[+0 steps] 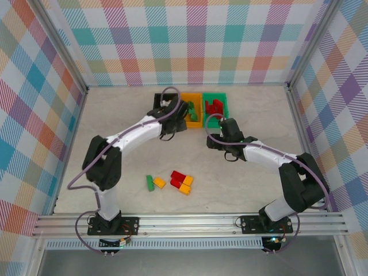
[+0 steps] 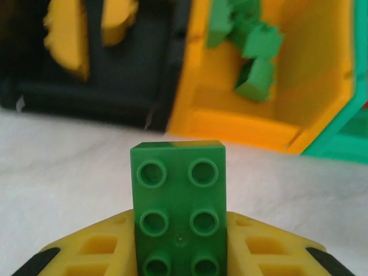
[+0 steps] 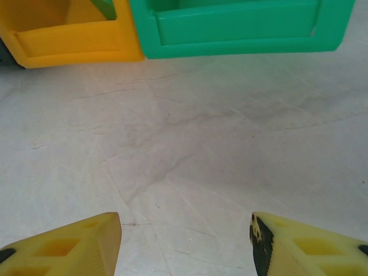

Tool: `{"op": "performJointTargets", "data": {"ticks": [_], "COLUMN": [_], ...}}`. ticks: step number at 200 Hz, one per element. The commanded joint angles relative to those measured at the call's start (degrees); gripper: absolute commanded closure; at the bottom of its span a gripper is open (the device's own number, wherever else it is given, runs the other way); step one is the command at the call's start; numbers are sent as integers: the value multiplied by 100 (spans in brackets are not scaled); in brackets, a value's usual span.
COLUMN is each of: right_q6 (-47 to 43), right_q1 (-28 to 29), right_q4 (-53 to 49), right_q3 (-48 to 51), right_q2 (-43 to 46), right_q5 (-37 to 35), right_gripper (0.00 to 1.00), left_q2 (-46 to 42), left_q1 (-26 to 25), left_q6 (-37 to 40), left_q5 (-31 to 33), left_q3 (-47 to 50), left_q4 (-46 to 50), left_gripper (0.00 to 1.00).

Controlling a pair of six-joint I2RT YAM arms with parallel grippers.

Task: Sort the legos into containers by color
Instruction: Place the lego in the container.

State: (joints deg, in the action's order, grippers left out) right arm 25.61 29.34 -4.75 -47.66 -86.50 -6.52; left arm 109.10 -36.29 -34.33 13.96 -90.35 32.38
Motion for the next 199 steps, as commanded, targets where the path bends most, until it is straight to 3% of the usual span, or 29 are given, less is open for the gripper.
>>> {"op": "performJointTargets", "data": {"ticks": [1, 45, 94, 104, 116, 126, 139, 166, 199], "right_q6": [155, 80, 33, 32, 41, 49, 58, 67, 50], "right_q1": [53, 45, 47, 50, 46, 45, 44, 45, 44], "right_q4": [69, 82, 102, 116, 125, 132, 146, 149, 141], "right_q3": [35, 106, 122, 112, 103, 103, 93, 95, 75], "right_q2": [145, 341, 350, 331, 305, 292, 285, 282, 265], "right_q5": [234, 152, 66, 96, 137, 159, 181, 244, 282], "right_gripper": [38, 38, 38, 38, 38, 38, 38, 38, 38], "left_q2": [613, 1894, 2468, 2530, 2548, 2495, 2318, 1584, 289], "left_q1": [-16, 201, 489, 522, 536, 528, 518, 450, 253], "left_q6": [532, 910, 891, 864, 831, 822, 799, 757, 597], "left_q5": [-47, 72, -673, -801, -926, -1004, -1048, -993, -889], "left_q3": [-1050, -3130, -3774, -3835, -3858, -3785, -3527, -2504, -562], "left_q4": [609, 1508, 1247, 1236, 1260, 1255, 1161, 672, -118], "left_gripper": [68, 68, 66, 63, 53, 42, 36, 35, 35]}}
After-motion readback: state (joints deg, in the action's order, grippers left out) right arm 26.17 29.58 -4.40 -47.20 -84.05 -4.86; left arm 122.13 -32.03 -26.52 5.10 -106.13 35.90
